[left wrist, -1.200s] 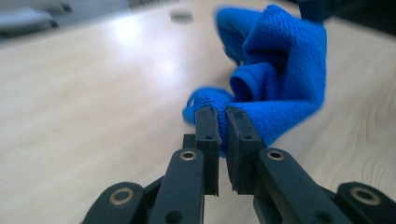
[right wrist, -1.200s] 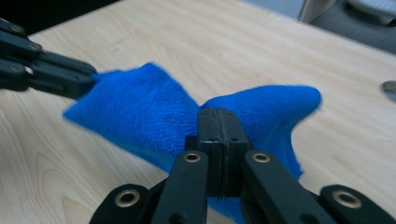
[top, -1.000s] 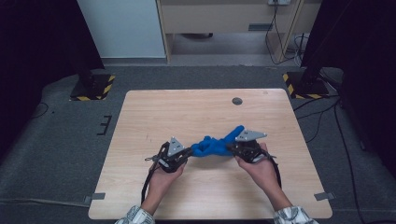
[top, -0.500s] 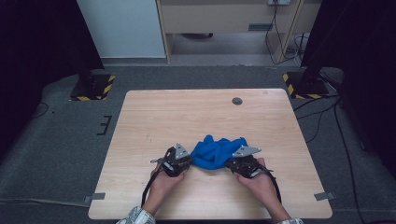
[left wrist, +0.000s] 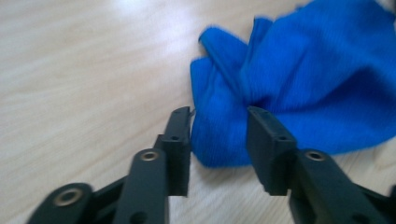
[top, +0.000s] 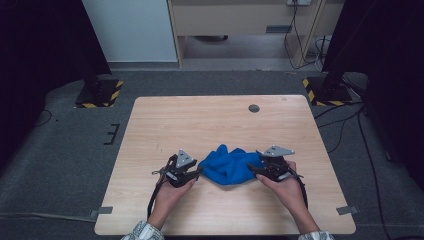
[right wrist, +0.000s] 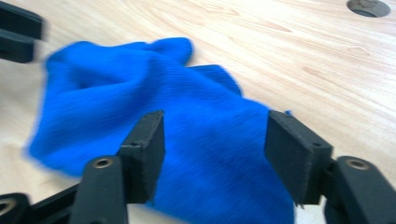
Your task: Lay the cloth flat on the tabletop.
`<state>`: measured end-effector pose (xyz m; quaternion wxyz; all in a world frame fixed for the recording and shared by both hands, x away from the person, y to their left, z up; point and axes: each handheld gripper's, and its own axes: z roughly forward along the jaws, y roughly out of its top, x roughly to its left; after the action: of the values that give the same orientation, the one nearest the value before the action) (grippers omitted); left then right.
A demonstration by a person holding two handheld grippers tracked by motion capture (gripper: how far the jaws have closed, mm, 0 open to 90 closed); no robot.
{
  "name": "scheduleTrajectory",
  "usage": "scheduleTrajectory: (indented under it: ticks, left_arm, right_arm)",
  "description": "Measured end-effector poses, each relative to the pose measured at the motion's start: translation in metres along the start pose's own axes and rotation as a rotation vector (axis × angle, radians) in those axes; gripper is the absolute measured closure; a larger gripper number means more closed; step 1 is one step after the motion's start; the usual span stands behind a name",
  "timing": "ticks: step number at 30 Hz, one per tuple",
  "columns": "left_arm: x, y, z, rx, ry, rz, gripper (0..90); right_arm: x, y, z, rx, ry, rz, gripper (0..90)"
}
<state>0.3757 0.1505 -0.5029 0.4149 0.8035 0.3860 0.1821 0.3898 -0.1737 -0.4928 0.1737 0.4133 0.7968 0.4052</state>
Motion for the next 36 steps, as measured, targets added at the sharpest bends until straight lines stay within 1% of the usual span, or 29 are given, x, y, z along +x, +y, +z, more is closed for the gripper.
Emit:
scheduleTrajectory:
  ticks: [2, 4, 6, 7, 8, 9, 10, 11, 12, 13, 15, 16, 18, 19, 21, 22, 23, 24, 25, 27, 29, 30, 32, 33, 34, 35, 36]
  left_arm:
    - [0.000, 0.001, 0.003, -0.002, -0.005, 0.006, 53.8]
    - [0.001, 0.000, 0.011, 0.025, -0.001, 0.011, 51.1]
    - [0.002, -0.001, 0.018, 0.042, -0.004, 0.012, 49.0]
    - [0.002, -0.001, 0.018, 0.042, -0.004, 0.012, 48.1]
    - [0.004, -0.002, 0.024, 0.061, -0.018, 0.003, 47.9]
    - [0.004, -0.002, 0.024, 0.061, -0.018, 0.003, 49.8]
    - [0.003, -0.002, 0.028, 0.074, -0.033, 0.022, 54.7]
    - [0.002, -0.002, 0.029, 0.077, -0.029, 0.039, 58.7]
    - [0.001, -0.001, 0.030, 0.075, -0.031, 0.048, 64.1]
    - [0.001, -0.001, 0.029, 0.072, -0.035, 0.051, 68.1]
    - [0.001, 0.000, 0.028, 0.063, -0.047, 0.062, 77.9]
    - [0.001, 0.001, 0.026, 0.062, -0.045, 0.065, 80.4]
    - [0.005, 0.004, 0.021, 0.039, -0.024, 0.062, 81.8]
    - [0.008, 0.006, 0.017, 0.014, -0.001, 0.044, 81.8]
    - [0.013, 0.006, 0.011, -0.016, 0.028, 0.020, 81.3]
    - [0.015, 0.006, 0.009, -0.016, 0.040, 0.019, 81.2]
    - [0.015, 0.006, 0.009, -0.016, 0.040, 0.019, 81.3]
    - [0.017, 0.005, 0.008, 0.003, 0.051, 0.020, 81.4]
    - [0.018, 0.001, 0.010, 0.048, 0.051, 0.017, 81.4]
    - [0.018, -0.005, 0.012, 0.096, 0.040, 0.016, 81.5]
    - [0.016, -0.008, 0.011, 0.117, 0.029, 0.022, 81.3]
    - [0.016, -0.009, 0.011, 0.118, 0.024, 0.023, 81.0]
    - [0.014, -0.012, 0.008, 0.116, 0.006, 0.011, 78.9]
    - [0.014, -0.012, 0.006, 0.116, 0.013, 0.012, 77.6]
    - [0.014, -0.012, 0.004, 0.111, 0.015, 0.010, 75.3]
    - [0.014, -0.012, 0.003, 0.100, 0.017, -0.002, 72.4]
    - [0.015, -0.010, 0.001, 0.086, 0.024, -0.016, 67.3]
  right_arm:
    - [-0.006, 0.003, 0.009, 0.003, -0.009, 0.006, 34.8]
    - [-0.012, 0.004, 0.017, 0.020, -0.016, 0.007, 32.0]
    - [-0.016, 0.003, 0.023, 0.035, -0.007, 0.020, 32.5]
    - [-0.017, 0.002, 0.026, 0.046, -0.002, 0.022, 37.2]
    - [-0.018, 0.000, 0.029, 0.068, 0.016, 0.010, 50.7]
    - [-0.018, 0.000, 0.029, 0.068, 0.016, 0.010, 50.7]
    - [-0.014, -0.003, 0.031, 0.094, 0.063, -0.029, 71.8]
    - [-0.012, -0.003, 0.031, 0.095, 0.066, -0.042, 77.2]
    - [-0.010, -0.004, 0.030, 0.092, 0.065, -0.054, 80.6]
    - [-0.008, -0.004, 0.029, 0.080, 0.069, -0.052, 82.1]
    - [-0.006, -0.003, 0.025, 0.075, 0.069, -0.054, 82.7]
    - [-0.006, -0.004, 0.022, 0.072, 0.066, -0.052, 82.8]
    - [-0.006, -0.006, 0.015, 0.065, 0.059, -0.043, 82.7]
    - [-0.007, -0.006, 0.012, 0.062, 0.051, -0.040, 82.6]
    - [-0.011, -0.009, 0.002, 0.057, 0.031, -0.034, 82.7]
    - [-0.013, -0.010, -0.001, 0.055, 0.025, -0.021, 83.0]
    - [-0.014, -0.011, -0.003, 0.057, 0.025, -0.015, 83.1]
    - [-0.015, -0.015, -0.005, 0.066, 0.017, -0.003, 83.1]
    - [-0.015, -0.017, -0.005, 0.074, 0.014, -0.001, 83.1]
    - [-0.015, -0.023, -0.004, 0.107, 0.017, 0.012, 83.0]
    - [-0.013, -0.029, -0.002, 0.139, 0.023, 0.019, 82.9]
    - [-0.013, -0.031, -0.002, 0.150, 0.019, 0.014, 82.6]
    - [-0.013, -0.033, -0.005, 0.154, 0.022, 0.024, 80.3]
    - [-0.014, -0.034, -0.006, 0.152, 0.025, 0.033, 77.7]
    - [-0.014, -0.034, -0.008, 0.143, 0.022, 0.039, 73.5]
    - [-0.015, -0.034, -0.010, 0.134, 0.021, 0.045, 69.5]
    - [-0.016, -0.034, -0.012, 0.122, 0.017, 0.047, 63.2]
